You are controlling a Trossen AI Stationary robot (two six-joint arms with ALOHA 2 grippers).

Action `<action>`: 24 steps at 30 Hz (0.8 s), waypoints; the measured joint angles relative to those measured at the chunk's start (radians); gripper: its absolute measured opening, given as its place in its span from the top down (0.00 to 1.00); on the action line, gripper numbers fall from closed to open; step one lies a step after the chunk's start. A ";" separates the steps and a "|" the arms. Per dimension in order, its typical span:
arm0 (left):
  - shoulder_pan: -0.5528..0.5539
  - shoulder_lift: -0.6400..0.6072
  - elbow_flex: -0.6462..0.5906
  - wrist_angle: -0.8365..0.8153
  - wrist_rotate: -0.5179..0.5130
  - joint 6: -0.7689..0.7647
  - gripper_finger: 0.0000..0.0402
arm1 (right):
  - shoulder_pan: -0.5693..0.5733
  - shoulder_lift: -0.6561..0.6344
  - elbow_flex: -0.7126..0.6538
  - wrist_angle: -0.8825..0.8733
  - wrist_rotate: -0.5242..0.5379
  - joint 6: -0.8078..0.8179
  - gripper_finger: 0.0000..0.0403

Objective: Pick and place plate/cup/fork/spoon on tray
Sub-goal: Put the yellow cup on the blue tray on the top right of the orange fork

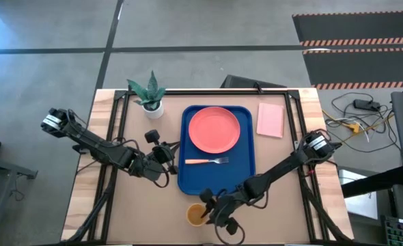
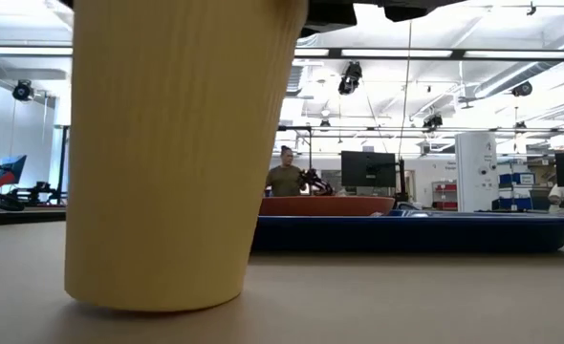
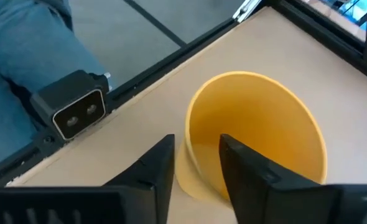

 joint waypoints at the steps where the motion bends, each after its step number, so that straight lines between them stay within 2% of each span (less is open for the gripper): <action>1: 0.000 0.000 0.000 0.000 0.000 0.000 1.00 | 0.000 0.001 0.009 -0.017 0.000 -0.003 0.74; 13: 0.000 0.000 0.000 0.000 0.000 0.000 1.00 | 0.000 0.001 0.081 -0.127 -0.009 -0.024 0.97; 24: 0.000 0.000 0.000 0.000 0.000 0.000 1.00 | 0.000 -0.003 0.087 -0.137 -0.011 0.013 0.98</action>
